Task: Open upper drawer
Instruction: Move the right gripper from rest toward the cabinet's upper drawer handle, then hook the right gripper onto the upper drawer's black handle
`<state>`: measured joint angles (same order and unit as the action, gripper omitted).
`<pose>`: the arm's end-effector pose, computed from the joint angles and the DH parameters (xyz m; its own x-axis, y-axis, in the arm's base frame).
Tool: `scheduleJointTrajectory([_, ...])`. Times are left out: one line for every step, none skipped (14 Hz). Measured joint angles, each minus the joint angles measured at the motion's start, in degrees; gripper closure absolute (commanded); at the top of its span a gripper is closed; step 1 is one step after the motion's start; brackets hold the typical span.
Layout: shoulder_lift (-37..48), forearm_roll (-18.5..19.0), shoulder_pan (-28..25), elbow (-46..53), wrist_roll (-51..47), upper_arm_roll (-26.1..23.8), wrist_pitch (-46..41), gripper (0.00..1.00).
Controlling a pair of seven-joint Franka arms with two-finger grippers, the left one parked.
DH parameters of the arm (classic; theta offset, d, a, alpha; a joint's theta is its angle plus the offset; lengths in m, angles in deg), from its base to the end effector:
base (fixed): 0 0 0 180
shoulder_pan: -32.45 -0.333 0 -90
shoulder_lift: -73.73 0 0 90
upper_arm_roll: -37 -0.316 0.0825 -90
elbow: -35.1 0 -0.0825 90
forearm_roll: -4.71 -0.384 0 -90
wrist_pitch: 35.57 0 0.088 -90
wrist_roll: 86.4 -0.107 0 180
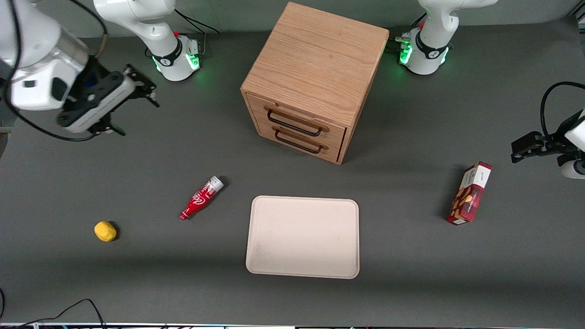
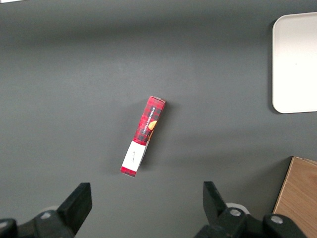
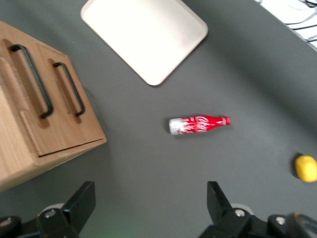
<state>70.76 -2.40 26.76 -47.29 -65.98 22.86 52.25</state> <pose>0.5300 0.2011 0.6564 0.7590 0.6449 0.0894 0.6511 -0.7507 -0.1117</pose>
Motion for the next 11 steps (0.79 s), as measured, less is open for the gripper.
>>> scheduleJointTrajectory([-0.7, 0.0, 0.0, 0.0, -1.0, -2.1, 0.6, 0.00])
scheduleJointTrajectory([-1.6, 0.0, 0.0, 0.0, -1.9, -4.2, 1.8, 0.00])
scheduleJointTrajectory([-2.7, 0.0, -0.1, 0.0, -2.6, -5.9, 3.0, 0.00])
scheduleJointTrajectory([-3.8, 0.0, -0.1, -0.1, -3.2, -7.3, 4.4, 0.00])
scheduleJointTrajectory([-4.9, 0.0, -0.3, -0.1, -3.8, -8.6, 6.1, 0.00])
scheduleJointTrajectory([-6.1, 0.0, -0.9, -0.1, -4.5, -9.3, 7.8, 0.00])
scheduleJointTrajectory([-7.4, 0.0, -2.0, -0.1, -4.9, -9.5, 9.4, 0.00])
scheduleJointTrajectory([-8.8, 0.0, -3.3, -0.1, -5.5, -9.6, 11.2, 0.00])
scheduleJointTrajectory([-10.2, 0.0, -4.6, -0.2, -6.3, -9.6, 13.1, 0.00])
scheduleJointTrajectory([-11.6, 0.0, -5.9, -0.2, -7.0, -9.7, 14.9, 0.00])
scheduleJointTrajectory([-13.0, 0.0, -7.0, -0.2, -7.4, -9.7, 16.6, 0.00])
